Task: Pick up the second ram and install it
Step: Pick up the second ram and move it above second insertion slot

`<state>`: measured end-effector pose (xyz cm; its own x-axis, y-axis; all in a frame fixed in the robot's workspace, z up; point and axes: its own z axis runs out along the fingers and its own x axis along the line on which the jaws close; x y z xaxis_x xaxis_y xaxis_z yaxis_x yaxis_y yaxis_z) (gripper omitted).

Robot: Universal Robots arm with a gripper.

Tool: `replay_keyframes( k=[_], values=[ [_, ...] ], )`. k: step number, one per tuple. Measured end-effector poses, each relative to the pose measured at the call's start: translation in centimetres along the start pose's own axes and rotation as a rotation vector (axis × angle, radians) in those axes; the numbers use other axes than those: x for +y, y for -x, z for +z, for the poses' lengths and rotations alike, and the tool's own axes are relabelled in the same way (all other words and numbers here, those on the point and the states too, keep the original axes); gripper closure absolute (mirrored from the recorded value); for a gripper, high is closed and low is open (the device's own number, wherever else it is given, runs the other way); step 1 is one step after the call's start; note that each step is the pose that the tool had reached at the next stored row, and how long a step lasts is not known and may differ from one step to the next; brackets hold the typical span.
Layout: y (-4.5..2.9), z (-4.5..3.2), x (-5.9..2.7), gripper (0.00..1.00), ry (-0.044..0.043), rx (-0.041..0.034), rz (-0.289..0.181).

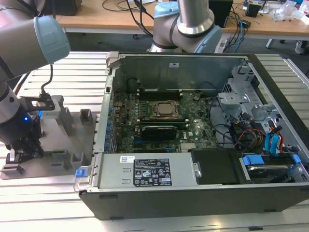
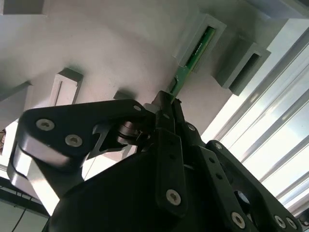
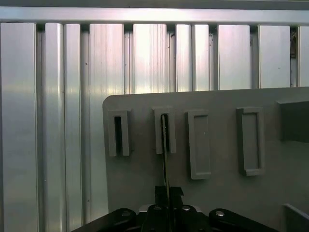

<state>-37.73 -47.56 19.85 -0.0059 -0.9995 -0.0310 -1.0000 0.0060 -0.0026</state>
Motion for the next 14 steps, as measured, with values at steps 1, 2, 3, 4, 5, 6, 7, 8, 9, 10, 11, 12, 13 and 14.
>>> replay_keyframes(
  k=[1,2,3,4,5,6,7,8,9,10,11,12,13,14],
  values=[
    [0.00,0.00,0.00,0.86,0.0000,0.0000,0.000],
    [0.00,0.00,0.00,0.86,0.0000,0.0000,0.000],
    [0.00,0.00,0.00,0.86,-0.0001,0.0000,0.000],
    [0.00,0.00,0.00,0.86,0.0000,0.0000,0.000],
    [0.00,0.00,0.00,0.86,-0.0001,0.0000,0.000],
    [0.00,0.00,0.00,0.86,-0.0001,0.0000,0.000],
    [0.00,0.00,0.00,0.86,-0.0001,0.0000,0.000],
    [0.00,0.00,0.00,0.86,-0.0001,0.0000,0.000],
    [0.00,0.00,0.00,0.86,-0.0002,0.0000,0.000],
    [0.00,0.00,0.00,0.86,-0.0003,0.0000,0.000],
    [0.00,-0.06,0.00,0.86,-0.0002,0.0000,0.000],
    [0.01,-0.59,0.00,0.86,-0.0002,0.0001,0.000],
    [0.04,-1.30,0.00,0.86,-0.0002,0.0000,0.000],
    [0.06,-1.89,0.00,0.86,-0.0002,0.0000,0.000]
  ],
)
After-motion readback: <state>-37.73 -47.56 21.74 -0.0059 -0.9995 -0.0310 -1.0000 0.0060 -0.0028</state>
